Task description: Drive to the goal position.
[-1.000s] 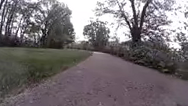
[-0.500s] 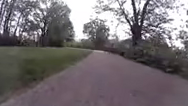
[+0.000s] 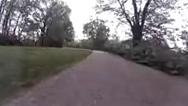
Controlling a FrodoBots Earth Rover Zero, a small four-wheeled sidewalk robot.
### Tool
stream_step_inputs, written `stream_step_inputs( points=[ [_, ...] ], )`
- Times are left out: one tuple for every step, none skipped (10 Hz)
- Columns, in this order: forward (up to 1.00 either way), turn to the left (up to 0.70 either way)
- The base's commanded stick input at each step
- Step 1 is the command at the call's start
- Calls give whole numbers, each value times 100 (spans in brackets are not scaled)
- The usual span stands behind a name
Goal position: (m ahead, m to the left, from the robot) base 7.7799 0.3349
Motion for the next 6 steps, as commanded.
stream_step_inputs(
  points=[
    [70, 0],
    [70, 0],
    [70, 0],
    [70, -34],
    [70, -35],
    [70, -35]
  ],
)
